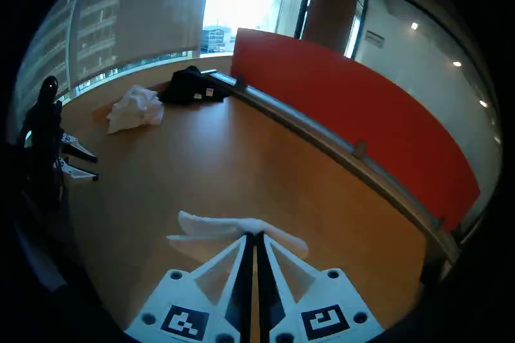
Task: Fold towel
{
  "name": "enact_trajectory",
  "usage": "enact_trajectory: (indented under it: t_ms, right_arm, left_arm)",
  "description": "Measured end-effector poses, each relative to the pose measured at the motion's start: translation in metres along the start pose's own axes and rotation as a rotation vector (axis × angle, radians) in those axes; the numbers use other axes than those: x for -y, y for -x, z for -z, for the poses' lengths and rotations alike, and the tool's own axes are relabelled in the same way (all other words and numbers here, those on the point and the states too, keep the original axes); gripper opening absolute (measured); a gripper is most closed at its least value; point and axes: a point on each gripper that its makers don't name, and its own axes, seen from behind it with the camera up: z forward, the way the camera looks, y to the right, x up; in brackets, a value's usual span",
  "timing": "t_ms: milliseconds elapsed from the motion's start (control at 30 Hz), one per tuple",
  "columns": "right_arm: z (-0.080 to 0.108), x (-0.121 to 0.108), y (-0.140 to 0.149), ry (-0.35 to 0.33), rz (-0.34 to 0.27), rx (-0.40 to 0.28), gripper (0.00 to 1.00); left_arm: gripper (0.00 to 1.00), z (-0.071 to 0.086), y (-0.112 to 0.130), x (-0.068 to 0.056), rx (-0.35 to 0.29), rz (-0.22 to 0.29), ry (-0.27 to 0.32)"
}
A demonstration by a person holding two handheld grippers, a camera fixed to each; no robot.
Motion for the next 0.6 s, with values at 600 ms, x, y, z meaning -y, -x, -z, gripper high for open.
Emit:
enact_trajectory:
  t_ms: [600]
  right_arm:
    - [0.044, -0.11, 0.076, 0.06, -0.08, 0.048, 0.03]
  left_arm:
    - [0.8, -0.009, -0.008, -0.016, 0.019, -0.031, -0.019]
